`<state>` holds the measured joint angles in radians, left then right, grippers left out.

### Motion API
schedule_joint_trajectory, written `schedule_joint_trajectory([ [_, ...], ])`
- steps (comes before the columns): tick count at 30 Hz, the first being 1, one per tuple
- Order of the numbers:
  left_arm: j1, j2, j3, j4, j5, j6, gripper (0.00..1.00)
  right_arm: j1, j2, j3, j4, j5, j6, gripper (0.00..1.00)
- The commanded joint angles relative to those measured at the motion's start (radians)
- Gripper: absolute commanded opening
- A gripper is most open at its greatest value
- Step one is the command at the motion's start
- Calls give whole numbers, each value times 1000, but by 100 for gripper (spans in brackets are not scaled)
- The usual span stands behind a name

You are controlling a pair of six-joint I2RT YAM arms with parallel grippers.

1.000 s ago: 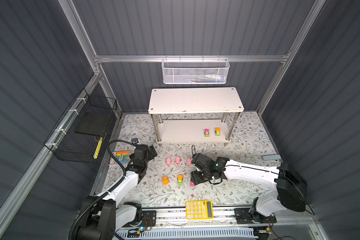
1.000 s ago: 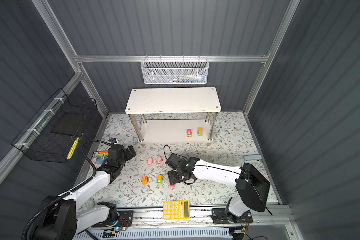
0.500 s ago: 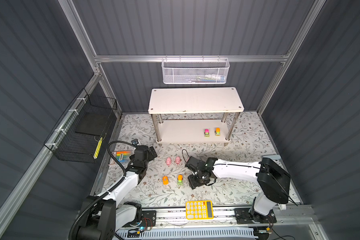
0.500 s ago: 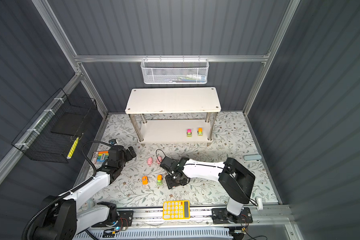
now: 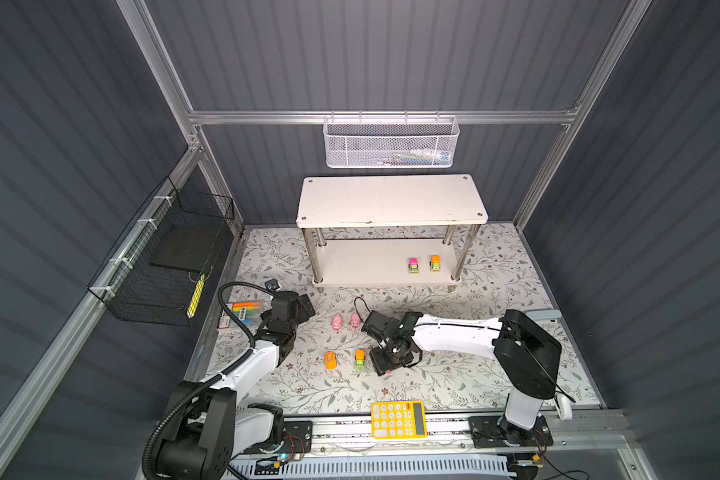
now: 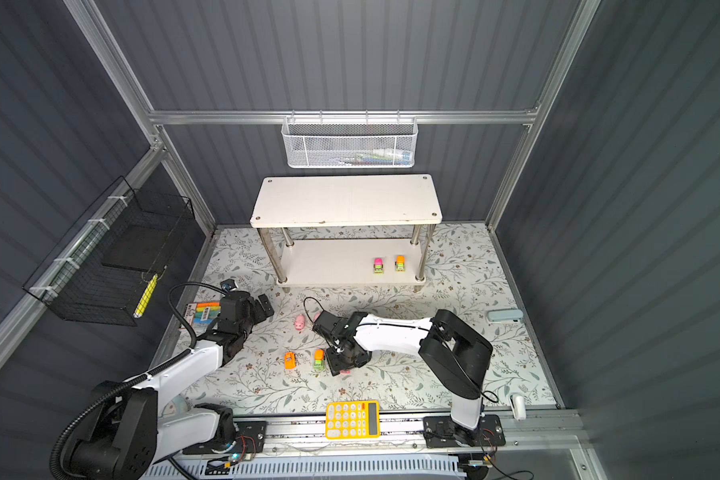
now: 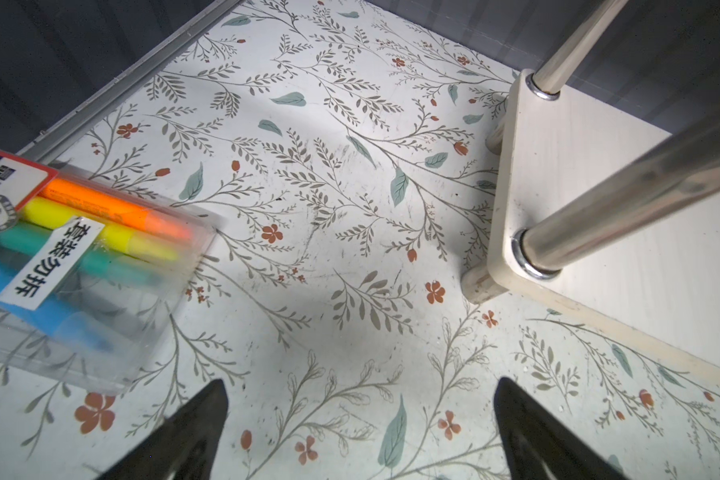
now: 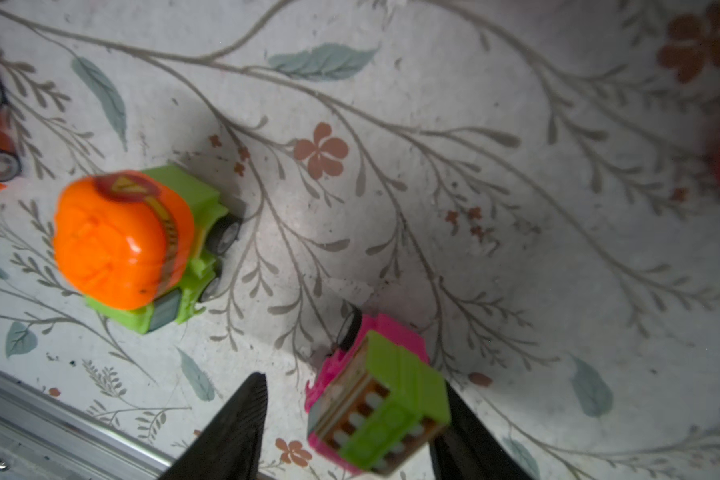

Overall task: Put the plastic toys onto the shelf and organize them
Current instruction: 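Lower and close the right gripper on the pink truck with green bed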

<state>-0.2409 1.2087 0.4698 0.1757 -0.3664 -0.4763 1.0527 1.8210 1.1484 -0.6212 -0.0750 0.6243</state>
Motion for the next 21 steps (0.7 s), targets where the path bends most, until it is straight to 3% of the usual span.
schedule_joint_trajectory([
  [1, -1, 12, -15, 19, 2, -10, 100, -5, 13, 13, -32, 19, -4, 61],
  [13, -2, 35, -13, 34, 7, -13, 100, -9, 18, 18, -43, 42, -2, 44],
  [21, -1, 39, -13, 36, 8, -15, 100, -8, -2, 12, -53, 56, 6, 39],
])
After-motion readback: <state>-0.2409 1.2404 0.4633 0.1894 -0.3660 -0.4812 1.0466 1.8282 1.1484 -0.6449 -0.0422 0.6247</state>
